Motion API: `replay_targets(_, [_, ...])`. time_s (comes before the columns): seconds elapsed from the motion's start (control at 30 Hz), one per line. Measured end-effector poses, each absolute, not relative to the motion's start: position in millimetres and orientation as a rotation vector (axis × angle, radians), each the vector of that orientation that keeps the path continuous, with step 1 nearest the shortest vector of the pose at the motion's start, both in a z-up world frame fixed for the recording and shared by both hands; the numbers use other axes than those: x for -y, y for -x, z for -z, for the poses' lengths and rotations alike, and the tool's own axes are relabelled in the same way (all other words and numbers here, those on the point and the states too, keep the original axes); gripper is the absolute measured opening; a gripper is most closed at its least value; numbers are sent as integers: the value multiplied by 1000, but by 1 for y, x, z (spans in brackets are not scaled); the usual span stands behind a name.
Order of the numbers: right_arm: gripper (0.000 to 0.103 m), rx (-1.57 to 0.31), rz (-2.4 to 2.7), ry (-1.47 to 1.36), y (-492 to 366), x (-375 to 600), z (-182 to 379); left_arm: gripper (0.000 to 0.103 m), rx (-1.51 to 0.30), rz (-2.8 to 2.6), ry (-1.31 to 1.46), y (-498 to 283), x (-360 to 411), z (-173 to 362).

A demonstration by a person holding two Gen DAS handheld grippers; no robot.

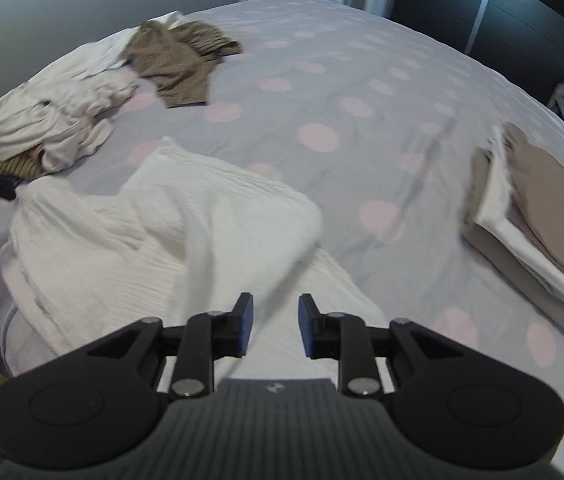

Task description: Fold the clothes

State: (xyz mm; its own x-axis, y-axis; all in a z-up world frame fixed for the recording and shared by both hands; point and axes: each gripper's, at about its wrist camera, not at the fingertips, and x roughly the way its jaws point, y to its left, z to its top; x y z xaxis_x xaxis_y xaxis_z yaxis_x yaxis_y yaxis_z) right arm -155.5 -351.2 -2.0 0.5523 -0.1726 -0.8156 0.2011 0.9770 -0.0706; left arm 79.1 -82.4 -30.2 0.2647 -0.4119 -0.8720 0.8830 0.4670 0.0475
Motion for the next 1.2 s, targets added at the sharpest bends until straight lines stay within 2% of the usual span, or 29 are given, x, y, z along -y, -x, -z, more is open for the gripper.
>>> replay_targets(0.13, [29,-975,165,7,135,339,3,20,-792,1057,-694,-60,73,21])
replay_targets(0.37, [32,-1011,116,59,104,329,7,25,-614,1208,-975,-13,80,39])
replay_targets(0.43, [35,-1021,100,71,96,326,8,35,-582,1241,-1035,-6,82,48])
replay_targets(0.53, [39,-1039,74,93,85,321,11,41,-517,1284,-1137,6,83,63])
replay_targets(0.7, [41,-1075,13,131,59,310,19,41,-497,1310,-1221,8,86,88])
replay_targets(0.8, [50,-1099,-16,178,40,303,27,41,-473,1299,-1257,6,89,99])
replay_targets(0.9, [50,-1125,-27,197,20,302,37,28,-498,1317,-1279,4,94,104])
replay_targets(1.0, [43,-1146,-33,158,4,308,48,11,-487,1337,-1267,4,98,103])
replay_targets(1.03, [35,-1153,-32,148,2,310,51,8,-496,1334,-1260,3,100,102])
replay_targets(1.07, [22,-1149,-17,148,5,313,47,7,-507,1322,-1249,1,103,100])
replay_targets(1.1, [4,-1146,-3,147,7,317,44,5,-517,1315,-1238,-1,104,98])
replay_targets(1.2, [3,-1135,41,145,16,327,32,4,-551,1288,-1198,-7,106,92])
